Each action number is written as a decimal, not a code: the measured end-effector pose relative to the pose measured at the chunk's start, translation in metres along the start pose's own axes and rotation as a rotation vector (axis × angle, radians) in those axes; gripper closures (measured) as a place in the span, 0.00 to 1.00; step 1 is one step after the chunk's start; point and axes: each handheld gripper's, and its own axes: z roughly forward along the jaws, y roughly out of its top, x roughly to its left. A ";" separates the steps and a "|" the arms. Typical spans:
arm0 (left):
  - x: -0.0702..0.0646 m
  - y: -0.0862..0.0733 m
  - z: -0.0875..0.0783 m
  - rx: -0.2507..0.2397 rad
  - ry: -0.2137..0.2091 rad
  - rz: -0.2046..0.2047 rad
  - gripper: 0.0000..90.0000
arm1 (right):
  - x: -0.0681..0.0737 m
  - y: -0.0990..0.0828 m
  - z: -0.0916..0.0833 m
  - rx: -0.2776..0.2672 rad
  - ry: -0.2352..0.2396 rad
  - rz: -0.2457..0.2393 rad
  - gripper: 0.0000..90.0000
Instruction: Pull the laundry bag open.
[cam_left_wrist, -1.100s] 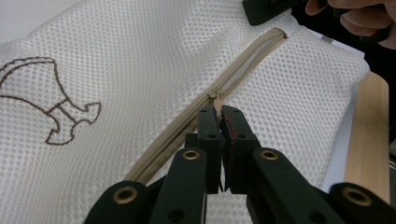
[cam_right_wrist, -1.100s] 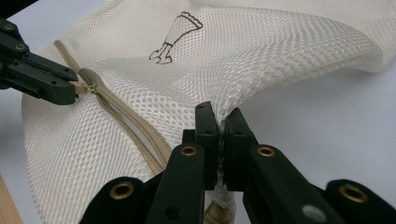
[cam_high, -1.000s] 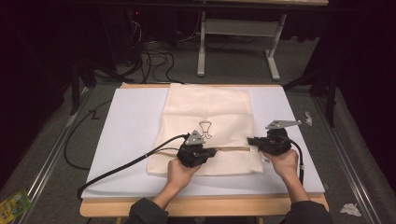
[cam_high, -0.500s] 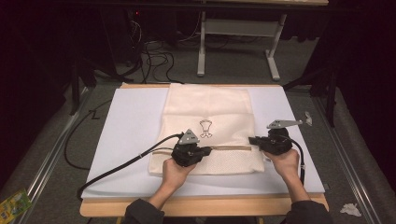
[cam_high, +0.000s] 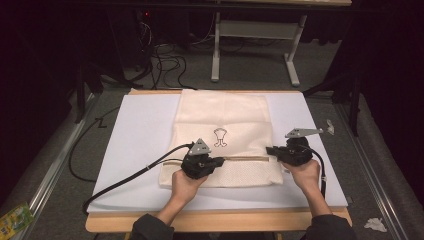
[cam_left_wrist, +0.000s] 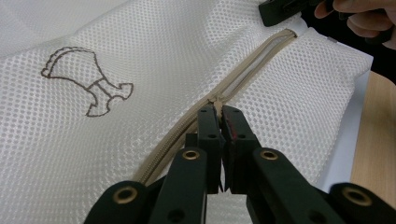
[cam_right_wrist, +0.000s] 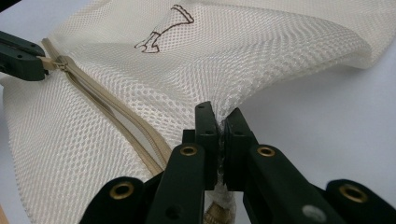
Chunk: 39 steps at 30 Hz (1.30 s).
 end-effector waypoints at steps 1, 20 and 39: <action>0.001 0.000 -0.001 -0.001 -0.002 -0.004 0.97 | 0.000 0.000 0.000 -0.001 0.002 -0.001 0.98; 0.008 -0.005 -0.010 -0.011 -0.008 -0.022 0.97 | -0.001 -0.001 0.002 0.012 -0.006 0.004 0.98; 0.011 -0.006 -0.020 -0.025 0.009 -0.024 0.97 | -0.002 -0.001 0.002 0.006 -0.002 0.008 0.98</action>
